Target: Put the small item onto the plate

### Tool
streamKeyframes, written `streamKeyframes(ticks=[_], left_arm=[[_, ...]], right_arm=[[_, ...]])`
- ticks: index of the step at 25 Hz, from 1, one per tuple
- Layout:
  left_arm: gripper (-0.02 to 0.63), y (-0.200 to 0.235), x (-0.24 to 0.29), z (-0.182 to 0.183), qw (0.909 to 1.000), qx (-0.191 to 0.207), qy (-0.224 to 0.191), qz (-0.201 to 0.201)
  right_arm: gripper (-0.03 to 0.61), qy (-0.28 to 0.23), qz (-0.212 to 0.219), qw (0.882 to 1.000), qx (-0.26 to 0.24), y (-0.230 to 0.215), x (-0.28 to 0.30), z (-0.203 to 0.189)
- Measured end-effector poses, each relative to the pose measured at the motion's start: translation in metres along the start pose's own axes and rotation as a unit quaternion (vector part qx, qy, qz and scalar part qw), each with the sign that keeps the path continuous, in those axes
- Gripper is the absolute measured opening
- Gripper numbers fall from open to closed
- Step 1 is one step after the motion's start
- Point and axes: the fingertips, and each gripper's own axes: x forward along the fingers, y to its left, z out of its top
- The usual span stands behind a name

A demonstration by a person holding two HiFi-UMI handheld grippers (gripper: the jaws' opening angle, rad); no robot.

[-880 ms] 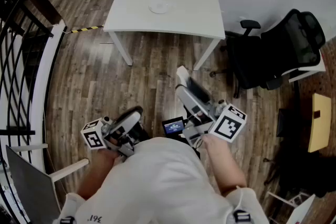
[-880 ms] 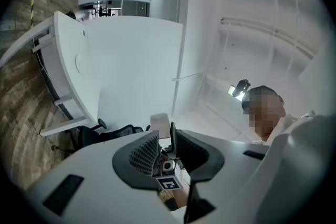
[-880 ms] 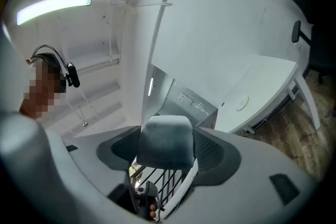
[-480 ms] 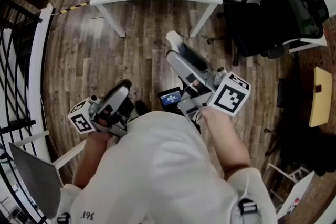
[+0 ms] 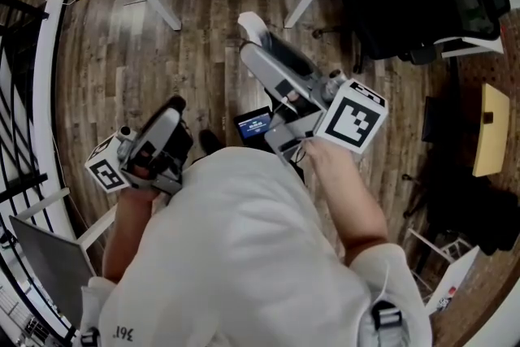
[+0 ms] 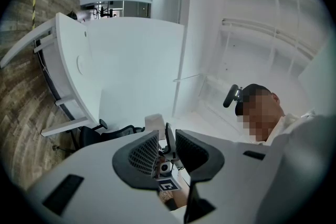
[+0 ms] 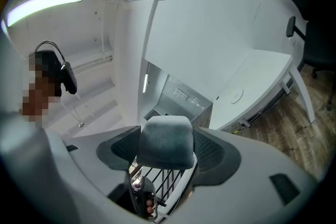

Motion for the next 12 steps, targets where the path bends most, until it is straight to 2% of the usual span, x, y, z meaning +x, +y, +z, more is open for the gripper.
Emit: streamKeyframes(ticks=[12], left_arm=[[0.104,0.006,0.002,0.0,1.0,0.002,0.007,0.002]], right_arm=[[0.314,0.005,-0.008,1.0,0.011,-0.011,0.001,-0.005]])
